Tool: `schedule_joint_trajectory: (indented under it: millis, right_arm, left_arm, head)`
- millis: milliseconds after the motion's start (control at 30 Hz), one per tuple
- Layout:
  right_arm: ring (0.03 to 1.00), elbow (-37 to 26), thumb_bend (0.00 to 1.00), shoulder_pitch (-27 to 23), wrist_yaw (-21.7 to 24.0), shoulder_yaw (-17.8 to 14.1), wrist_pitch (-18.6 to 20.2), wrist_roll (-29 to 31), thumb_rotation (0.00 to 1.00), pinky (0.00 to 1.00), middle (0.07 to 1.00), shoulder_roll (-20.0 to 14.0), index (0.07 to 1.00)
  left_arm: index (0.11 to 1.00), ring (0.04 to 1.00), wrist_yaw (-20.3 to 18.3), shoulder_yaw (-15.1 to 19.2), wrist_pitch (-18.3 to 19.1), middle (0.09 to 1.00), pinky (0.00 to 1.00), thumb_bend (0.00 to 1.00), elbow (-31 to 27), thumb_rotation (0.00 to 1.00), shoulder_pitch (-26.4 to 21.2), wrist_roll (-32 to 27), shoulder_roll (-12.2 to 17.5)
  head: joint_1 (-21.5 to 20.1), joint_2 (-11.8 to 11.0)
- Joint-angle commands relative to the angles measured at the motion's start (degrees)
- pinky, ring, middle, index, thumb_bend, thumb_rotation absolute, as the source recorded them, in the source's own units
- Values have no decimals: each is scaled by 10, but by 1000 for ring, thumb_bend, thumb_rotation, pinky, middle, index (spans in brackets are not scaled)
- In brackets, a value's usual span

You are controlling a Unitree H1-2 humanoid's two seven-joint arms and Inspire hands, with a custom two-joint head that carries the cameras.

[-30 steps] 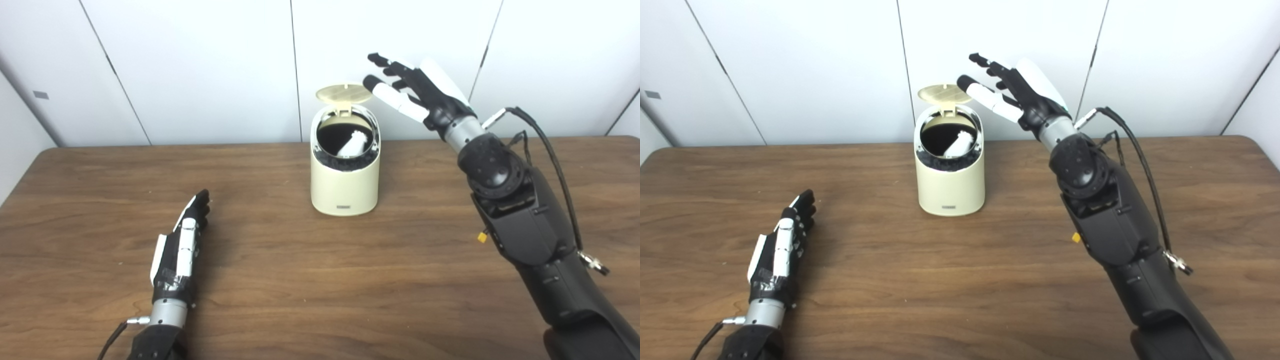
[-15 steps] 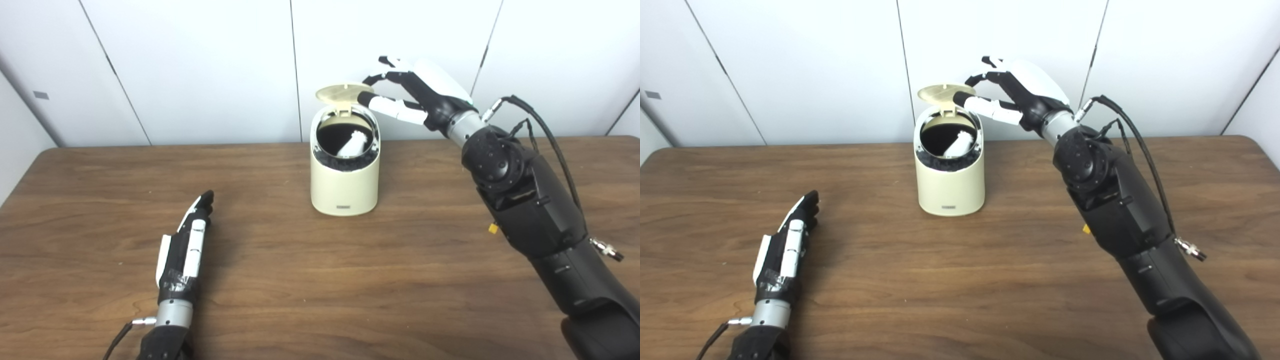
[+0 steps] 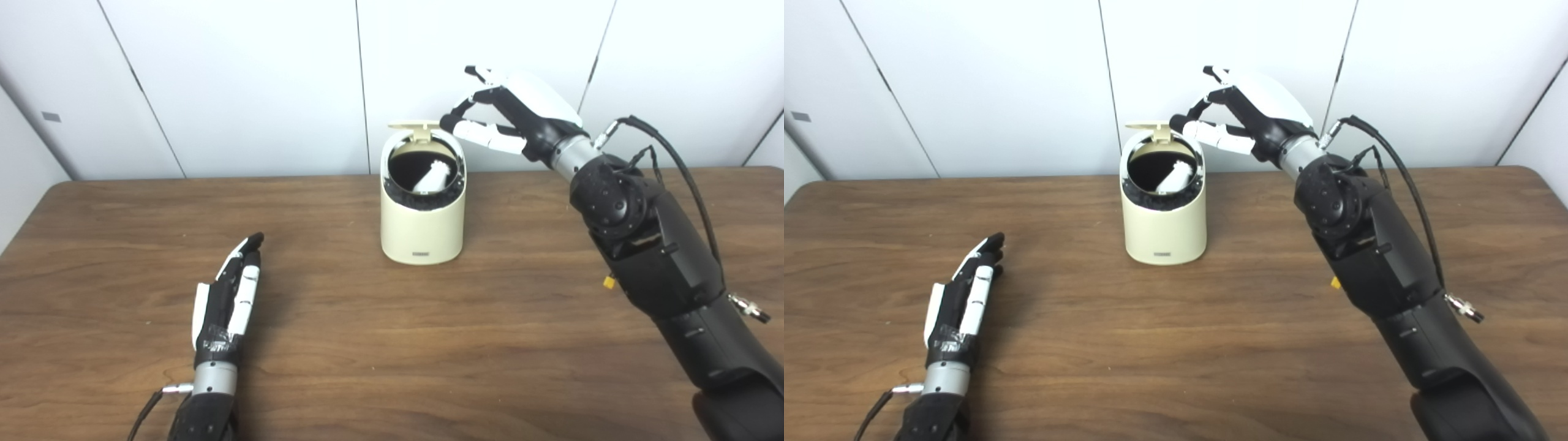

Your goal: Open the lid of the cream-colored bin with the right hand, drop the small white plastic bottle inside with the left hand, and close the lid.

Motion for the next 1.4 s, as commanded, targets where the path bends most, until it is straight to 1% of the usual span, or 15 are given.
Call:
schedule_joint_trajectory:
  millis: [0, 267, 367, 500, 600, 733, 767, 833, 933, 1067, 1200, 1233, 1367]
  right_arm:
    - [1000, -26, 517, -19, -1, -5, -16, -6, 1000, 995, 978, -8, 620]
    - [1000, -61, 545, -7, 25, 0, -12, -16, 1000, 955, 996, -6, 637]
    - [1000, -67, 561, 0, 31, 7, -23, -22, 1000, 931, 997, -7, 657]
    - [1000, -74, 564, 8, 42, 17, -30, -29, 1000, 985, 994, -7, 697]
    - [1000, -78, 562, 12, 50, 24, -32, -36, 1000, 999, 990, -5, 706]
    - [1000, -81, 554, 19, 59, 28, -27, -45, 1000, 1000, 984, 0, 699]
    - [1000, -81, 549, 21, 61, 29, -26, -49, 1000, 1000, 983, 1, 698]
    - [1000, -76, 551, 24, 63, 32, -30, -54, 1000, 1000, 981, 1, 698]
    - [1000, -70, 556, 31, 63, 36, -34, -61, 1000, 1000, 978, 2, 710]
    - [1000, -63, 557, 41, 56, 37, -46, -62, 1000, 1000, 971, 3, 711]
    - [1000, -71, 549, 48, 59, 38, -52, -63, 1000, 1000, 978, 0, 716]
    - [1000, -73, 542, 49, 60, 39, -53, -64, 1000, 1000, 978, -2, 715]
    - [1000, -83, 532, 58, 62, 38, -57, -72, 982, 1000, 984, -5, 713]
  left_arm:
    - [873, 915, 2, -6, -6, 916, 901, 478, 31, 880, 8, 5, -2]
    - [873, 921, 0, -5, 1, 918, 922, 475, 31, 860, 7, -1, -7]
    - [872, 918, 0, -5, -1, 917, 915, 466, 32, 857, 7, -1, -6]
    - [861, 913, 1, -7, 2, 909, 917, 483, 30, 856, 8, 3, -6]
    - [863, 916, 0, -6, -3, 911, 921, 473, 30, 845, 7, 0, -7]
    - [859, 913, 2, -6, -1, 907, 912, 474, 30, 833, 6, 1, -9]
    - [858, 914, 3, -7, 1, 908, 913, 476, 29, 845, 6, 3, -9]
    - [853, 912, 5, -8, 2, 906, 913, 493, 26, 861, 8, 8, -9]
    - [850, 909, 5, -8, 4, 901, 909, 474, 21, 873, 10, 7, -12]
    - [852, 909, 6, -7, 4, 903, 903, 467, 17, 859, 12, 7, -13]
    - [858, 918, 4, -5, 10, 911, 914, 459, 9, 853, 15, -1, -16]
    - [856, 924, 5, -5, 10, 913, 939, 467, 9, 853, 15, 0, -16]
    - [850, 915, 5, -5, 16, 905, 920, 480, 6, 847, 16, 0, -17]
  head:
    - [0, 0]
    - [1, 2]
    - [1, 3]
    - [2, 4]
    - [3, 4]
    - [6, 5]
    - [7, 5]
    - [9, 5]
    - [11, 6]
    - [13, 8]
    - [16, 12]
    - [16, 12]
    - [21, 13]
